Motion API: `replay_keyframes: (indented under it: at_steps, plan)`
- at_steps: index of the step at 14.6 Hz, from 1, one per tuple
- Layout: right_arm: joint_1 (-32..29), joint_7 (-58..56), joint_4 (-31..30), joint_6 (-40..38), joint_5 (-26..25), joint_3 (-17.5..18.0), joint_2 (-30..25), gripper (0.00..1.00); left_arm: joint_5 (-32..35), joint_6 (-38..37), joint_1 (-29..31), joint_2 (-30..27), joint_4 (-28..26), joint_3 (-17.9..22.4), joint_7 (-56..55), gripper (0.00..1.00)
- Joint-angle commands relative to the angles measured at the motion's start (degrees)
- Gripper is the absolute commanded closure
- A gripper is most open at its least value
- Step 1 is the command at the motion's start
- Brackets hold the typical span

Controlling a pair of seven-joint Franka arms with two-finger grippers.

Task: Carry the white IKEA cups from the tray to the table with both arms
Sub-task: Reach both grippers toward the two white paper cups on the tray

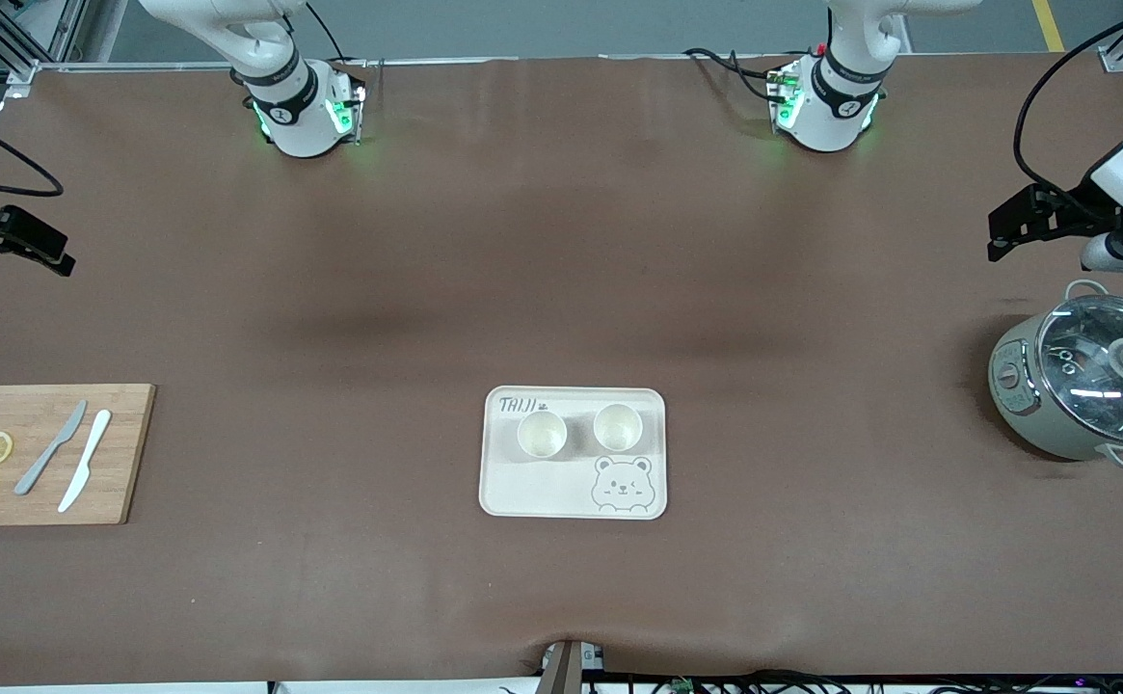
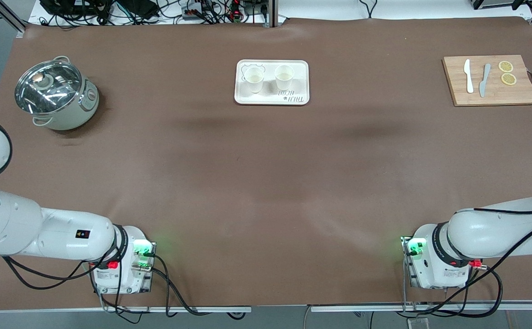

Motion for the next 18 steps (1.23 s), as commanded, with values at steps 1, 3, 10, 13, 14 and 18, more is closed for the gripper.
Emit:
replay_keyframes:
  at_steps: [1,3,10,13,14,18]
  plan:
    - [0.21,0.87,1.64,-0.50,-1.05,-0.04,0.92,0.00,0.62,-1.24,0.07,0.59,1.59,-0.71,-0.27,0.00]
    - [-0.05,0.87,1.64,-0.59,-0.88,-0.04,0.92,0.00,0.36,-0.54,-0.28,0.76,1.59,-0.71,-0.01,0.00]
    - [0.21,0.43,1.55,-0.59,-0.97,-0.04,1.27,0.00,0.18,0.78,-0.72,4.98,1.50,-1.42,0.16,0.00]
    - [0.38,0.78,1.55,-0.68,-0.97,-0.04,1.27,0.00,3.70,2.36,-3.61,8.84,1.59,-2.99,-0.88,0.00]
    - [0.38,0.87,1.55,-0.67,-0.97,-0.04,1.45,0.00,3.61,4.28,-4.06,10.33,2.03,-3.17,-2.10,0.00]
    - [0.47,0.70,1.64,-0.50,-0.97,-0.04,1.80,0.00,0.89,7.46,-7.04,21.13,12.90,-4.14,-10.19,0.00]
